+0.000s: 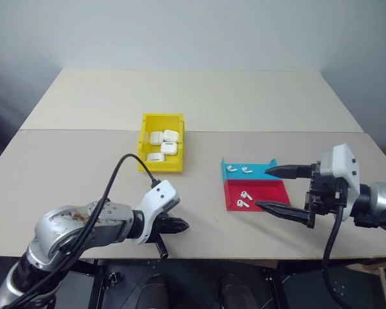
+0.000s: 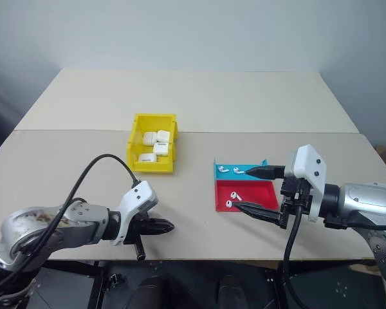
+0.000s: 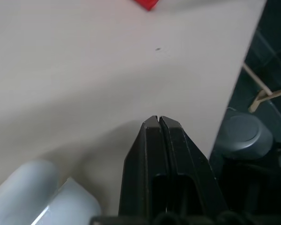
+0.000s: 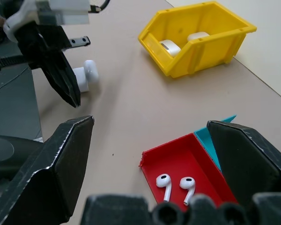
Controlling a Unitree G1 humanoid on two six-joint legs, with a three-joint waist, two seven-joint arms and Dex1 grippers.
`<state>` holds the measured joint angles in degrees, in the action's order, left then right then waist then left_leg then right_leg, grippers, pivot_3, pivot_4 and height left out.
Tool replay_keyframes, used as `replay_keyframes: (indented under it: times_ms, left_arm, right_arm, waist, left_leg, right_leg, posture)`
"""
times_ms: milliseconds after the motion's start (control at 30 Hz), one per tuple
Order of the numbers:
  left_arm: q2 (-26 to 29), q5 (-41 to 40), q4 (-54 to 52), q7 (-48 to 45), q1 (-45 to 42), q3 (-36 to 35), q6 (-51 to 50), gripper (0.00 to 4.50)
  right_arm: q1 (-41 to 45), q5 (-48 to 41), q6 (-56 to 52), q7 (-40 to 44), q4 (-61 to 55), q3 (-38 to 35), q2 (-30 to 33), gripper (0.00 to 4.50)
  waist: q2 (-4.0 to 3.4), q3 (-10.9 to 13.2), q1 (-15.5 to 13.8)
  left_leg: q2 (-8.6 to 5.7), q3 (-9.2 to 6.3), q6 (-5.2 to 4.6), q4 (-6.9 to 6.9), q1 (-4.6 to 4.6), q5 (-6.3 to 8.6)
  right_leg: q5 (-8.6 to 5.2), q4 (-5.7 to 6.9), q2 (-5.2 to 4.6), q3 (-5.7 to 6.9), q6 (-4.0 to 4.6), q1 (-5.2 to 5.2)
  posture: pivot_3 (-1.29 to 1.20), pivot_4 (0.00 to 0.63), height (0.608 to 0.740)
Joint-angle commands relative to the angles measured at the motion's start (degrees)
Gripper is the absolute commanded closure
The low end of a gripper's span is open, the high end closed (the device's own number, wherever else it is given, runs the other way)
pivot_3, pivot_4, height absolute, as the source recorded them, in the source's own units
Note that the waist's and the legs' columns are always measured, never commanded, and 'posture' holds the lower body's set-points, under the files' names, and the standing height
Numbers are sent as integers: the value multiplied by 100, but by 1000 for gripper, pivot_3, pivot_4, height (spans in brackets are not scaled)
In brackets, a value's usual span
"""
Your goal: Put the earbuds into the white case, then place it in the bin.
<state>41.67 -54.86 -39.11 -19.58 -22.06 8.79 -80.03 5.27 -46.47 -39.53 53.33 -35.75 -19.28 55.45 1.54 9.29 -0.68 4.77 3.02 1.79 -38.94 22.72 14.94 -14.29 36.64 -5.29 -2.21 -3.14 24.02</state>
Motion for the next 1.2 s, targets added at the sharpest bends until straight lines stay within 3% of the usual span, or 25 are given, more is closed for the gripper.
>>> replay_keyframes:
  times_ms: [33, 467, 867, 1033, 1200]
  left_arm:
    - [-6, 177, -75, 180, -167, 61, -318, 4461]
    - [992, 671, -210, -203, 100, 40, -350, 4461]
    - [1361, 1184, 126, -472, 240, -296, 6, 4461]
    - [1756, 1038, -104, -1295, 673, -835, 700, 4461]
    - [2439, 1342, -245, -2686, 2113, -1961, 2173, 4461]
  right_arm:
    - [-28, -152, -46, -66, -196, -226, 63, 0]
    - [-54, -165, 10, -90, -177, -171, 103, 0]
    - [-146, -170, 32, -55, -271, -184, 88, 0]
    - [-246, -253, -10, -58, -335, -268, 99, 0]
    - [-304, -267, 17, -33, -332, -310, 107, 0]
  waist:
    - [0, 0, 23]
    - [0, 0, 5]
    - [0, 0, 4]
    - [2, 1, 17]
    - [2, 1, 16]
  left_leg:
    - [0, 1, 0, 1, -1, 0]
    - [0, 1, 0, 2, 0, 0]
    - [0, 2, 0, 2, -1, 0]
    - [0, 4, 0, 3, 5, 0]
    - [2, 9, 0, 7, 5, 0]
  right_leg:
    - [0, 0, 0, -2, 0, 0]
    - [0, 0, 0, -1, 0, 2]
    - [0, 0, 0, -1, 0, 3]
    - [0, -1, -1, -1, 0, 10]
    - [-1, -3, -2, -2, 1, 13]
  posture:
    - [0, 150, 740]
    - [0, 150, 740]
    - [0, 150, 740]
    - [0, 150, 740]
    - [0, 150, 740]
